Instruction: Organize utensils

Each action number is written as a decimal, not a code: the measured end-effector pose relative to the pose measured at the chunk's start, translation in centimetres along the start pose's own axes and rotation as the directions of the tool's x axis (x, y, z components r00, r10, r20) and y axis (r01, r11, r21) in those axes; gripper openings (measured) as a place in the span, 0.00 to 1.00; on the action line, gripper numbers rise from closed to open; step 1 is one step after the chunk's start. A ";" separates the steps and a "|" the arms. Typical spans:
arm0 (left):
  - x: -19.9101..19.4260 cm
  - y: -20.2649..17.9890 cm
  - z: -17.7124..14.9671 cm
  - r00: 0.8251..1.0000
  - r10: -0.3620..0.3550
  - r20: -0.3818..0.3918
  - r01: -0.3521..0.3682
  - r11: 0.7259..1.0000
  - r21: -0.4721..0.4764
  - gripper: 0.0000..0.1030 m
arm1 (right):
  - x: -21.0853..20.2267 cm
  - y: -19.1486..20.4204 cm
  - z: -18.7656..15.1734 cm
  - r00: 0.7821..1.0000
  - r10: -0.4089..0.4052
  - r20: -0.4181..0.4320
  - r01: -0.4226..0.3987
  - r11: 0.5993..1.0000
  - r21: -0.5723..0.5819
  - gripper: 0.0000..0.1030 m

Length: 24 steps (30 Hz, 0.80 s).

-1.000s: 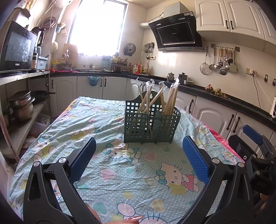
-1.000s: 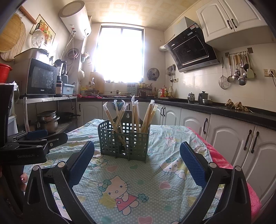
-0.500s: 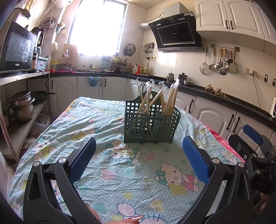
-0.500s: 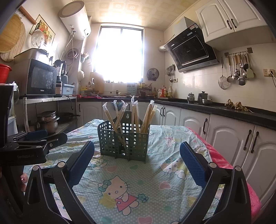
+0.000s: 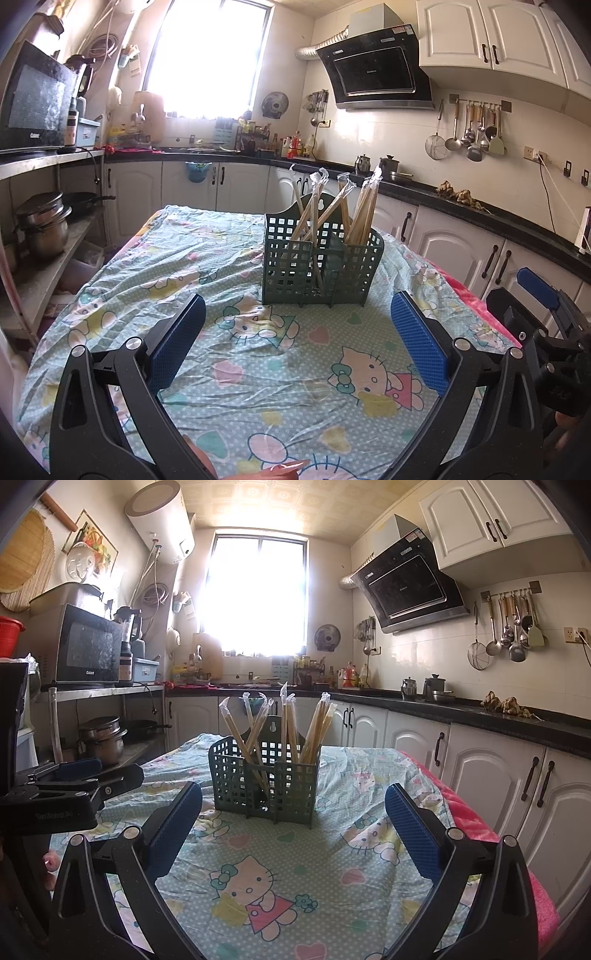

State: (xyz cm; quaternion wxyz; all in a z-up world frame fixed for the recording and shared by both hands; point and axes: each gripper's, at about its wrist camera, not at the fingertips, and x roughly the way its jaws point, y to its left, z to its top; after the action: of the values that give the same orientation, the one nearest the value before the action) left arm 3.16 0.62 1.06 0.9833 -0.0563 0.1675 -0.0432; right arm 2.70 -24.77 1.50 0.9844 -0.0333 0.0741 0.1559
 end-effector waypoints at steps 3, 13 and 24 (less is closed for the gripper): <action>0.1 0.0 0.0 1.000 0.000 -0.002 0.000 1.000 0.007 0.90 | 0.0 -0.1 0.0 1.000 -0.004 -0.004 0.004 1.000 0.003 0.94; 0.9 0.3 -0.2 0.999 0.001 -0.042 -0.001 1.000 -0.007 0.90 | 1.7 -2.3 0.4 0.996 -0.048 -0.073 0.053 0.997 0.063 0.94; 6.7 6.0 1.7 0.961 0.180 -0.208 -0.197 0.978 -0.067 0.90 | 9.9 -12.4 -0.5 0.919 -0.145 -0.368 0.232 0.951 0.206 0.94</action>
State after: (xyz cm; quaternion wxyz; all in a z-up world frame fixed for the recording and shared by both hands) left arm 10.42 6.01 -0.25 0.9576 -0.0784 0.2723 0.0525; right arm 15.84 -33.57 0.02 0.9626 0.0544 0.2622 0.0409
